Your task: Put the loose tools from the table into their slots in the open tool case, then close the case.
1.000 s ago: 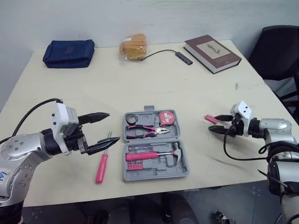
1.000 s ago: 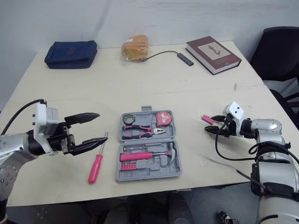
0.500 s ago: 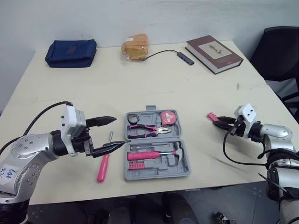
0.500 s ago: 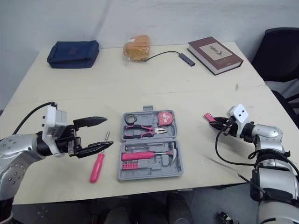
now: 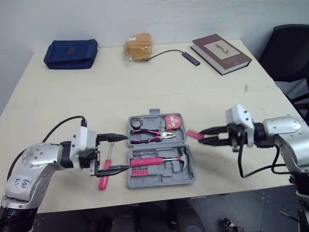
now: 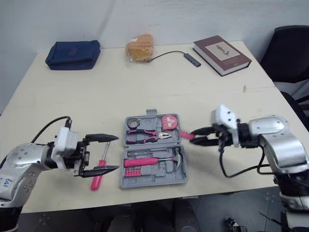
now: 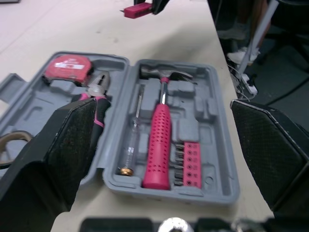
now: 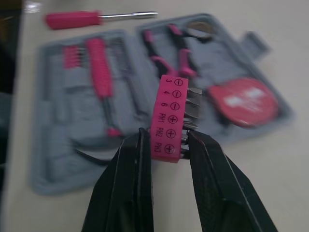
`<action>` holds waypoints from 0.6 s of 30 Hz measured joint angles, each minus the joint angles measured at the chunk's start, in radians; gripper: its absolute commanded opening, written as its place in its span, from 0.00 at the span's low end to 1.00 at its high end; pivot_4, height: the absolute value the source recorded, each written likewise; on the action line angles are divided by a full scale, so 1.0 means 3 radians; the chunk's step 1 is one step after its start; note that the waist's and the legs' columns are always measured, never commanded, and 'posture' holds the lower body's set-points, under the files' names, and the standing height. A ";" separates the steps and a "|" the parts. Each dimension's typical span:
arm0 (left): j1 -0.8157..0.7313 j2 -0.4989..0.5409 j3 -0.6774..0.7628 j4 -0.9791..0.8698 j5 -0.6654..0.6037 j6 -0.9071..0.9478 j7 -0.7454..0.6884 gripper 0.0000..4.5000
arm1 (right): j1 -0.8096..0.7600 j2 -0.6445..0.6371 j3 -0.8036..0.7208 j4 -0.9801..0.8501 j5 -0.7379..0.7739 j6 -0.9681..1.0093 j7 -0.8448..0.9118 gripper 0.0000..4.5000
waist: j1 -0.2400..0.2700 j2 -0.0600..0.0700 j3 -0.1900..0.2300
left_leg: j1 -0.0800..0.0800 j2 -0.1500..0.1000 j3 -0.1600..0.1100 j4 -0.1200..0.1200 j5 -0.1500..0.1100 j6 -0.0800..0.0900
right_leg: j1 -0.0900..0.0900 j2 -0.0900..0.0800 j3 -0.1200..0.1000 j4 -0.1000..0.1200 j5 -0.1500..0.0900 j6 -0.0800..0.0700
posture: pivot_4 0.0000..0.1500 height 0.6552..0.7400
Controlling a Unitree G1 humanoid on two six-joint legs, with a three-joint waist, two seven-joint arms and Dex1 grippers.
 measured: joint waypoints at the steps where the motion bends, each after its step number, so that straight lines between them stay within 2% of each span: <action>1: 0.0001 -0.0006 -0.0014 0.0024 0.0019 -0.0046 -0.0017 1.00 | -0.0016 0.0001 0.0079 -0.0171 0.0080 0.0173 -0.0053 0.16 | 0.0016 -0.0002 0.0001 | -0.0002 -0.0001 0.0000 0.0000 -0.0006 0.0012 | -0.0001 -0.0001 -0.0001 0.0000 0.0000 0.0000 | 1.00 1.00; 6: -0.0008 -0.0026 -0.0075 0.0105 0.0061 -0.0155 -0.0071 1.00 | -0.0241 -0.0034 0.0653 -0.0544 0.0007 0.0573 -0.0194 0.16 | 0.0039 -0.0002 0.0001 | -0.0030 -0.0010 -0.0001 0.0007 -0.0009 0.0027 | -0.0023 -0.0006 -0.0003 -0.0001 0.0002 0.0002 | 1.00 1.00; 12: 0.0002 0.0025 -0.0184 0.0102 0.0091 -0.0063 -0.0118 1.00 | -0.0421 -0.0116 0.1193 -0.0572 -0.0529 0.0363 -0.0216 0.16 | 0.0070 -0.0002 0.0001 | -0.0042 -0.0025 0.0003 0.0009 -0.0006 0.0022 | -0.0032 0.0001 -0.0003 -0.0008 0.0002 0.0002 | 1.00 1.00; 18: 0.0049 0.0006 -0.0202 0.0083 0.0117 -0.0024 -0.0043 1.00 | -0.0545 -0.0082 0.1405 -0.0570 -0.0761 0.0298 -0.0247 0.16 | 0.0088 -0.0003 0.0001 | -0.0041 -0.0025 0.0007 0.0012 -0.0006 0.0023 | -0.0034 0.0004 -0.0002 -0.0004 0.0002 0.0002 | 1.00 1.00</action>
